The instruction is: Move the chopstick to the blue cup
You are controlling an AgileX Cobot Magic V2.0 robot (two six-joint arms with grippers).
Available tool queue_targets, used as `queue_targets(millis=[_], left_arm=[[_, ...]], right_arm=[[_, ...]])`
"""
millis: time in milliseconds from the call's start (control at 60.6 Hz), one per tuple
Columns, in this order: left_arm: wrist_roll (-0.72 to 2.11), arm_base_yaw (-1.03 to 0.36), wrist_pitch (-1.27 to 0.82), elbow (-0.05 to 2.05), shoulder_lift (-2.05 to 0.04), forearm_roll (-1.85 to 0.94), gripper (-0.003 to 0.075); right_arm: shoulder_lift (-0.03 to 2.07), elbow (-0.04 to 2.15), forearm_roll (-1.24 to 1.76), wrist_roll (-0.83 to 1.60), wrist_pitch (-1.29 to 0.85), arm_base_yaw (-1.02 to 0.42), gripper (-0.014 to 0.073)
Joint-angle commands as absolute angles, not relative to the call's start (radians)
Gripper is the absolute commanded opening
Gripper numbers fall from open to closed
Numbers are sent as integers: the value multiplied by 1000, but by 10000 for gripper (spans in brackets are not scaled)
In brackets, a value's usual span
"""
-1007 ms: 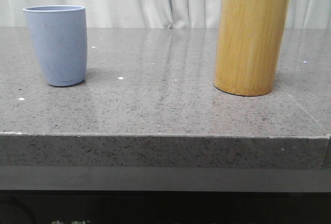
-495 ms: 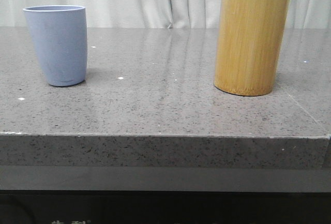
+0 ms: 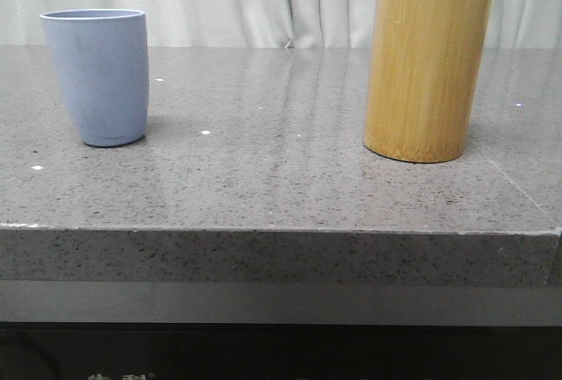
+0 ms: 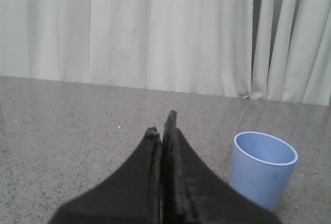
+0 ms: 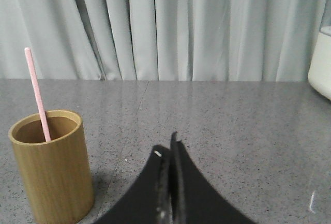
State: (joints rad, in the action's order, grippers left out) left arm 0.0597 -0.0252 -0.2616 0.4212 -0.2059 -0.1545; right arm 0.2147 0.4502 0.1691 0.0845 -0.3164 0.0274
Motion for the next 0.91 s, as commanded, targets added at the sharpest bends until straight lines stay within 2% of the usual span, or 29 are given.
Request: queue_targets(millis=[0,231,330,413,545,627,693,892], left_arm=[[55,-26,-224,520,-332,-154,-19],[55,-26,-193,590,-512,-154,-18],[55,-26,-183,590,-520,-154,10],[55,-26,-181,590,-520,-154,126],[55,-26,-190,590,-520,-154,496],[55,-26,-190,590,-520,-154,649],[55,-26,-188,590,-520,-154,690],[73,-26,-232,607,-532,-158,673]], right_arm=[[337,551,174,87,-284,36,-116],[487,622,174,87,-278,33,-113],[485,622,174,87,-280,33,-52],[485,622,174,87,-281,33,109],[485,622,174,87,-290,33,460],[485,622,174,87,-290,33,595],[485,622,177,87,-290,33,599],[485,622,180,87,-290,33,589]])
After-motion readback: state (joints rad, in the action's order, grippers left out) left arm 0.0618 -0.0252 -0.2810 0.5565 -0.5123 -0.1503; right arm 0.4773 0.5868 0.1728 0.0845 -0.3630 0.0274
